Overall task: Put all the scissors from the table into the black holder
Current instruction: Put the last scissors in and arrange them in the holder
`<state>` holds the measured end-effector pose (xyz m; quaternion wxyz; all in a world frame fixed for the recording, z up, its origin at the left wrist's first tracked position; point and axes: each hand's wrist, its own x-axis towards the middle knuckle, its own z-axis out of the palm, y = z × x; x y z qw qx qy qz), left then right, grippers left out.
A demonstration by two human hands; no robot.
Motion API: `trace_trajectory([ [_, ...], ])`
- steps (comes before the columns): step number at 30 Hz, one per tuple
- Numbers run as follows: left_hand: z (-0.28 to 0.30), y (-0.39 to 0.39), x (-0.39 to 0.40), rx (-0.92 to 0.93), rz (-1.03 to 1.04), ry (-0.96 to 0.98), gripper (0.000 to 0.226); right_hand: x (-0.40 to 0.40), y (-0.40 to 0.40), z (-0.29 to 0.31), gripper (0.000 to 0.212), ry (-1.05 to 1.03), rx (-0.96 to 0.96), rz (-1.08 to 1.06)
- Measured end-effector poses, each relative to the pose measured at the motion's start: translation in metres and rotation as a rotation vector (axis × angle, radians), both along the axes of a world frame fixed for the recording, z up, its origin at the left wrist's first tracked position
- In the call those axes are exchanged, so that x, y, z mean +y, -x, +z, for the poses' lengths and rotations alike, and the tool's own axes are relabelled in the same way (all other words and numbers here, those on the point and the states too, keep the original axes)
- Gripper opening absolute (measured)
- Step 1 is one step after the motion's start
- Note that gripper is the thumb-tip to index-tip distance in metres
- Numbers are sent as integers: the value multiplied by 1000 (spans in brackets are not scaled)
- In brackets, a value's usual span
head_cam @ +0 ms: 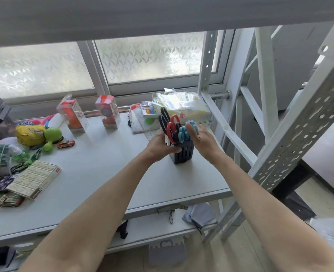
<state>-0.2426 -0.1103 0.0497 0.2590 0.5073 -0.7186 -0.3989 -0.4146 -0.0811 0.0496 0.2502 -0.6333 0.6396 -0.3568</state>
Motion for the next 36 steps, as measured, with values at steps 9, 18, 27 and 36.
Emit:
trace_trajectory([
  [9,37,-11,-9,132,-194,-290,50,-5,16,5,53,-149,-306,78],
  [18,30,0,-9,164,6,18,50,-9,9,0,62,-118,-405,54],
  [27,26,-16,-11,52,-165,-98,58,-8,10,-1,47,-83,-319,100],
  [36,27,-14,-17,-67,-193,-174,53,-16,9,20,42,-43,-207,123],
])
